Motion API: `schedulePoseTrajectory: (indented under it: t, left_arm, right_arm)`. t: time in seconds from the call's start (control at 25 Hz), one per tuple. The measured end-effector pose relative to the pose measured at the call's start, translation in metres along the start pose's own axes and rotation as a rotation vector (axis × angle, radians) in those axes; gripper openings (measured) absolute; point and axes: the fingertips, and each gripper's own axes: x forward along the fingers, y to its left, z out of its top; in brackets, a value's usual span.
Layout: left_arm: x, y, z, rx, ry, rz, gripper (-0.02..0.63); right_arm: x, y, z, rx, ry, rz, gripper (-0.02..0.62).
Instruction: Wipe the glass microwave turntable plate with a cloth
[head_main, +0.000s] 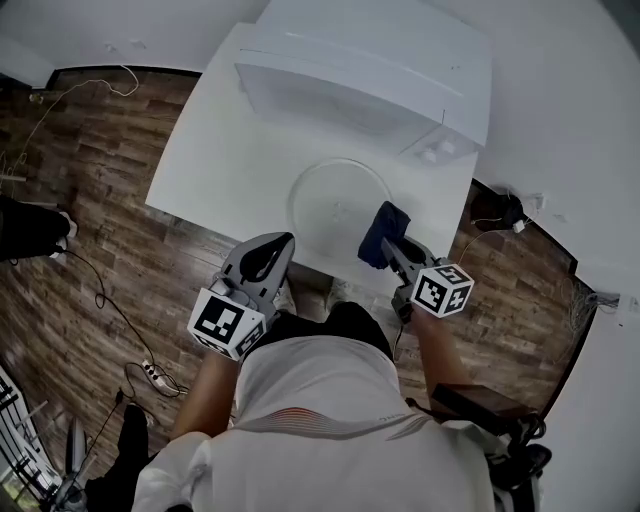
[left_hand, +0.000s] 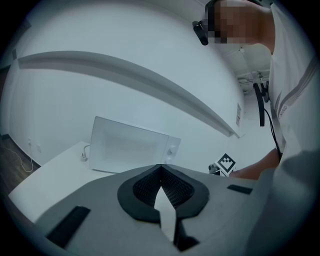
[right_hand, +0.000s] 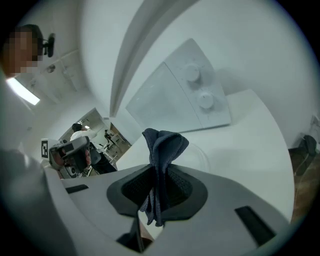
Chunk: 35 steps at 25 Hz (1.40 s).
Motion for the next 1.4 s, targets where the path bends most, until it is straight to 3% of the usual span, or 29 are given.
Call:
schedulePoseTrajectory:
  t: [0.28,0.52,0.92,1.4]
  left_arm:
    - [-0.033,-0.001,0.013,0.039,-0.034,-0.055,0.011]
    - [-0.071,0.013,0.031,0.063,-0.073,-0.062,0.011]
    - [-0.101,-0.017,0.056,0.12,-0.161,-0.071,0.011]
    - [-0.121,-0.146,0.057,0.149,-0.224,-0.018,0.011]
  right_arm:
    - [-0.029,0.097,0.07,-0.203,-0.294,0.062,0.061]
    - [-0.071,0.167,0.099,-0.318,-0.49,0.051,0.061]
    - [-0.127,0.213,0.107,-0.444,-0.576,0.056,0.061]
    - [-0.236,0.196,0.071,-0.556,-0.566,0.095,0.061]
